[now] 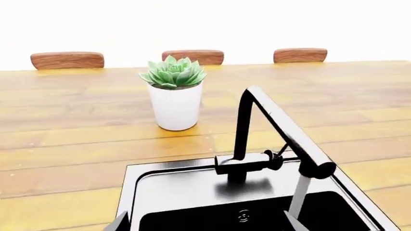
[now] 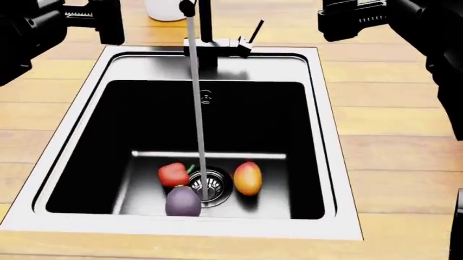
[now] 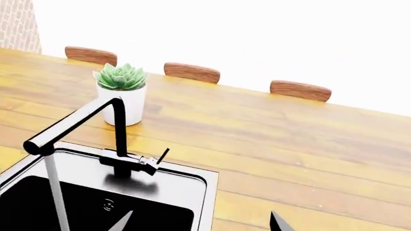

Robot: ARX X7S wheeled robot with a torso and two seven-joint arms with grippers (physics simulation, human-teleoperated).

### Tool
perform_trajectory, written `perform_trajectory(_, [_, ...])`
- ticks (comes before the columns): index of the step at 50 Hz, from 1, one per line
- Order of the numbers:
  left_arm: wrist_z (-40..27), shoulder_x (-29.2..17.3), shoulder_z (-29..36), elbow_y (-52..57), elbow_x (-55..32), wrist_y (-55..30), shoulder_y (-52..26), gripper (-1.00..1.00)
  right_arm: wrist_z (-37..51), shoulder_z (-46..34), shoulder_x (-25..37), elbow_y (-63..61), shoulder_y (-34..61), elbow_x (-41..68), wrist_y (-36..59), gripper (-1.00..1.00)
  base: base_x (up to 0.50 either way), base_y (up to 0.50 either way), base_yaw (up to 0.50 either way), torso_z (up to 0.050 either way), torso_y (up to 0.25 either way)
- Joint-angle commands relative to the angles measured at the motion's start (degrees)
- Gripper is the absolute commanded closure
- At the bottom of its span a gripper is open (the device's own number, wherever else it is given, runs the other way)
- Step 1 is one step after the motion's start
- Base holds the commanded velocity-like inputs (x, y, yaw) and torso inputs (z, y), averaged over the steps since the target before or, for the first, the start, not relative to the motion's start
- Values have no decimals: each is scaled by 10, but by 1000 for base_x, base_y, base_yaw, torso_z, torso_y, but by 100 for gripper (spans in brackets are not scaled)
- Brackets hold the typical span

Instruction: Pick the eggplants and mangos from the sink and place them in one bowl. Place the bell pepper in the other bowl. Then turn off the sink faucet.

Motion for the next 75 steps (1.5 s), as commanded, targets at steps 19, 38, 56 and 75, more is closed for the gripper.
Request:
perform_trajectory(19, [38, 16, 26, -138, 23, 68, -51, -100, 6, 4, -2, 7, -16, 9, 9, -100, 500, 0, 0, 0, 1])
perform_trajectory(38, [44, 8, 39, -129, 27, 57, -34, -100, 14, 22, 5, -11, -33, 20, 24, -100, 359, 0, 0, 0, 1])
perform_trajectory(56, [-72, -99, -103, 525, -129, -412, 235, -100, 9, 21, 2, -22, -43, 34, 37, -100, 0, 0, 0, 0, 0])
perform_trajectory(75, [-520, -126, -105, 563, -707, -428, 354, -100, 16, 28, 9, -48, -61, 44, 55, -100, 0, 0, 0, 0, 0])
